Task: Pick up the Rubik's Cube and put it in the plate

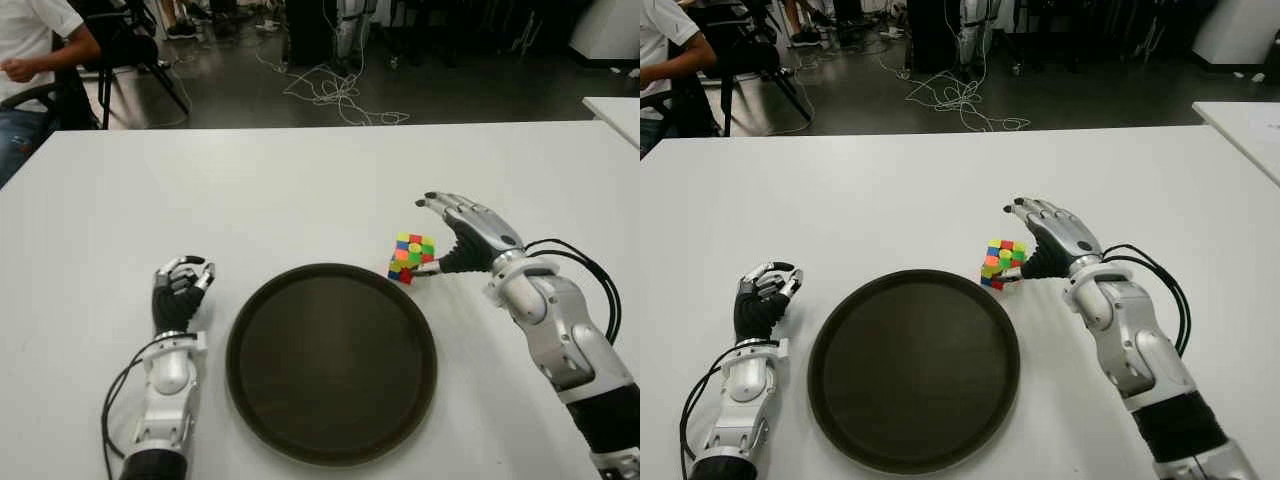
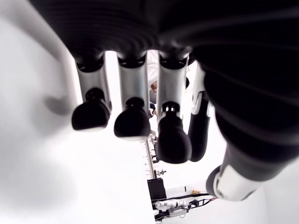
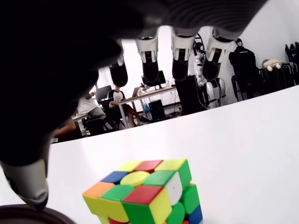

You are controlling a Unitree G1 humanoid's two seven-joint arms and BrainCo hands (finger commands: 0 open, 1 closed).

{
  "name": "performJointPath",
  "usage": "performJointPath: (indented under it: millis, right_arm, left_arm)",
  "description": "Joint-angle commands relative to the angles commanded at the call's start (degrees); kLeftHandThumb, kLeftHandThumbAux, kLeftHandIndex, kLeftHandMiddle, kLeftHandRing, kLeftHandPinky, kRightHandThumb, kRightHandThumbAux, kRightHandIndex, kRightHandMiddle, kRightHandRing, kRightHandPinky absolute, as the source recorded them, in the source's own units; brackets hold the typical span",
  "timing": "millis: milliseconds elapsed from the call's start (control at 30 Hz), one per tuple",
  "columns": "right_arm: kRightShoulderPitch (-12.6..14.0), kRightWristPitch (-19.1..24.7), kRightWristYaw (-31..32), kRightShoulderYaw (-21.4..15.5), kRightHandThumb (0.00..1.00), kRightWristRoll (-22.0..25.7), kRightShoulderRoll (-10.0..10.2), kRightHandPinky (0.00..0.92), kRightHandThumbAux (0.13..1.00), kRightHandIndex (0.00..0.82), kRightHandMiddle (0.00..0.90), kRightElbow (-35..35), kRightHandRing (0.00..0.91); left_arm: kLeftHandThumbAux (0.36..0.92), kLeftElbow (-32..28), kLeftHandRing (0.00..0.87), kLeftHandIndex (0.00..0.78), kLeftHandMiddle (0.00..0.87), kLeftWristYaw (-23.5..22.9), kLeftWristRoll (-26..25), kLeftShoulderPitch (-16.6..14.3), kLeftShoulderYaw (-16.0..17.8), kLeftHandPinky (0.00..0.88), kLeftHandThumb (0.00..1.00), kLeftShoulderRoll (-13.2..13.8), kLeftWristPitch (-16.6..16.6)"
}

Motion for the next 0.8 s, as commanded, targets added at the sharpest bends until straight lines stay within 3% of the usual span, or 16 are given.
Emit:
performJointPath:
  millis: [267, 800]
  right_arm:
    - [-0.4, 0.4, 0.6, 0.5, 0.000, -0.1, -0.2, 0.000, 0.617, 0.000, 0.000, 1.0, 0.000]
    - [-1.6, 2.0, 2.8, 2.1, 0.000, -0.9, -0.6, 0.000, 0.627, 0.000, 0.000, 1.8, 0.000]
  left_arm:
    - [0.707, -0.1, 0.835, 0.443, 0.814, -0.6, -0.8, 0.1, 0.2, 0.824, 0.704, -0.3, -0.4]
    - [0.708, -1.1, 0.824, 0.443, 0.800, 1.3, 0.7, 0.1, -0.1, 0.809, 0.705, -0.3, 2.0]
